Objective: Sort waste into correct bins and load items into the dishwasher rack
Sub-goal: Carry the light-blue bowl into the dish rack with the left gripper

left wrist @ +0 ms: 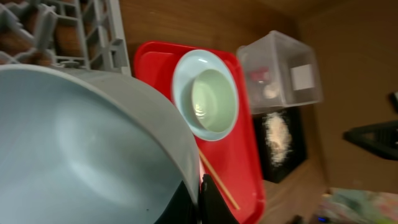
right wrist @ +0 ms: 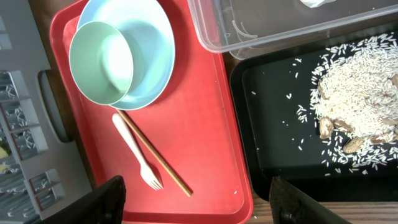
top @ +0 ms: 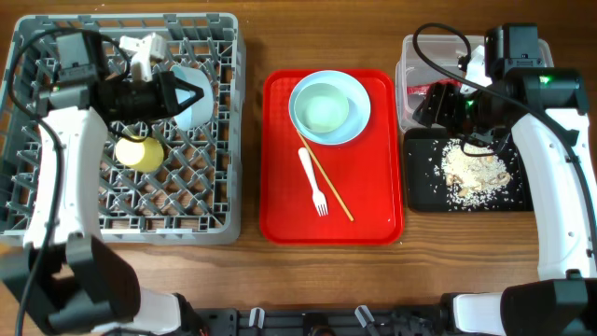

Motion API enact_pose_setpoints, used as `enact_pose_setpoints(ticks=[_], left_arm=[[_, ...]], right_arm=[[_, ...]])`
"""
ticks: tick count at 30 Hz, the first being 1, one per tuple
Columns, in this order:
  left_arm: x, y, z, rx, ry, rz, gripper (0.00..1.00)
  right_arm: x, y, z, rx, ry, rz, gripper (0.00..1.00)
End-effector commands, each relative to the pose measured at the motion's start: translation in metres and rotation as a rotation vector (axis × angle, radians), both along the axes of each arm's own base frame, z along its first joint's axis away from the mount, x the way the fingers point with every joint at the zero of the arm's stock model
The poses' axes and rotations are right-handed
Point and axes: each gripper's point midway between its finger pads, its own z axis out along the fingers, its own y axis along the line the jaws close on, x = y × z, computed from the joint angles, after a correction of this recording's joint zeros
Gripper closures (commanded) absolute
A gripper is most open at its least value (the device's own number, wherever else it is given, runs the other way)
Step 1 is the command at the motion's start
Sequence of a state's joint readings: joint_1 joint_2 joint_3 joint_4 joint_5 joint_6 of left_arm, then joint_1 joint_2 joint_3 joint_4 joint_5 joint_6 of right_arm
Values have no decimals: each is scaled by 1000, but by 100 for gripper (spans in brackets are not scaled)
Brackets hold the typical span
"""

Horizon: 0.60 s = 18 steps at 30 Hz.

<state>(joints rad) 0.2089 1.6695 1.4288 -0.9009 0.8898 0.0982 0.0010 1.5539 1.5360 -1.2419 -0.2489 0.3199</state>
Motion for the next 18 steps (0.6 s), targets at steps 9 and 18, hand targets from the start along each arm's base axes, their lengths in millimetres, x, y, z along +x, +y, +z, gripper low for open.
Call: enact_pose_setpoints(ticks=[9,18], left_arm=[[15,-2,-24,-318,49,-77,96],[20,21,-35,-314,56,-20,96]], right_arm=[[3,-3,3,-19,-14,4,25],[3,-3,3,-25,-18,21,25]])
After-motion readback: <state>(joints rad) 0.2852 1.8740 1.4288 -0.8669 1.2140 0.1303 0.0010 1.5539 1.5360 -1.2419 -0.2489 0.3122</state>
